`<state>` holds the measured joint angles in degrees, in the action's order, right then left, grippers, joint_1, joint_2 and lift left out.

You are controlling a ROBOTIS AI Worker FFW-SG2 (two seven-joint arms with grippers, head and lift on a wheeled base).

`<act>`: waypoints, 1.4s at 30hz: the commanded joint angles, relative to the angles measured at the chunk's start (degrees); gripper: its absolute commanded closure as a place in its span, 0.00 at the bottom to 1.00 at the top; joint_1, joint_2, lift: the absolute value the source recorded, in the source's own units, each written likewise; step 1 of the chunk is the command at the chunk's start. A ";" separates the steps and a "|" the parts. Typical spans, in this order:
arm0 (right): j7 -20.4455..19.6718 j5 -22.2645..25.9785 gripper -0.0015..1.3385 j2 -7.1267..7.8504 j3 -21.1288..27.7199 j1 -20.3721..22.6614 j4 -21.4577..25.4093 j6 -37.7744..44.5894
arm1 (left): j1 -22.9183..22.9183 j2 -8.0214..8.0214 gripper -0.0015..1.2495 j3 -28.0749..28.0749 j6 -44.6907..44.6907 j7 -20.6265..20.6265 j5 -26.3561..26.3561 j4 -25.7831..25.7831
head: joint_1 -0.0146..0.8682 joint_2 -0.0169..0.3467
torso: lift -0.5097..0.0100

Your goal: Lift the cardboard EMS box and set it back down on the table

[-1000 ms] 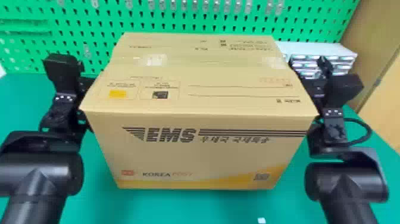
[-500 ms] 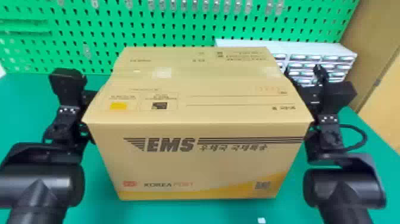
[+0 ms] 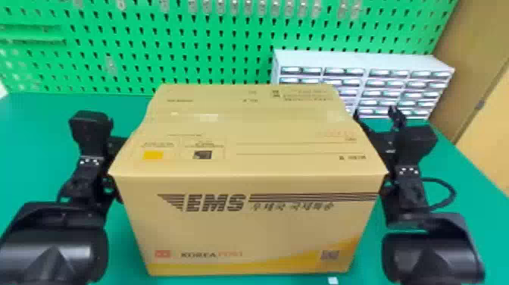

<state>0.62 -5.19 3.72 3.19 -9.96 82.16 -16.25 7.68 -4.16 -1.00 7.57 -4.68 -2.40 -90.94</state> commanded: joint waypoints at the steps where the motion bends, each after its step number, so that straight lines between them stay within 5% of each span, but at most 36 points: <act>1: 0.00 0.00 0.38 -0.20 0.32 0.82 -0.68 -0.01 | -1.00 0.03 0.37 -0.32 -0.28 0.02 -0.06 1.11 | 0.78 0.01 | 0.79; 19: 0.00 2.11 0.38 -1.08 3.49 2.40 -2.18 -1.33 | -1.44 0.03 0.37 -1.37 -1.59 0.02 0.64 2.43 | 0.78 0.01 | 0.79; 42: 0.00 1.76 0.38 -2.40 11.84 5.74 3.18 -1.41 | -2.67 0.03 0.37 -6.12 -1.51 0.02 -0.59 -0.56 | 0.78 0.01 | 0.79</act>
<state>0.62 -3.89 1.55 13.58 -5.17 84.74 -17.67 5.48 -4.14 -6.13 6.06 -4.66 -2.97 -90.87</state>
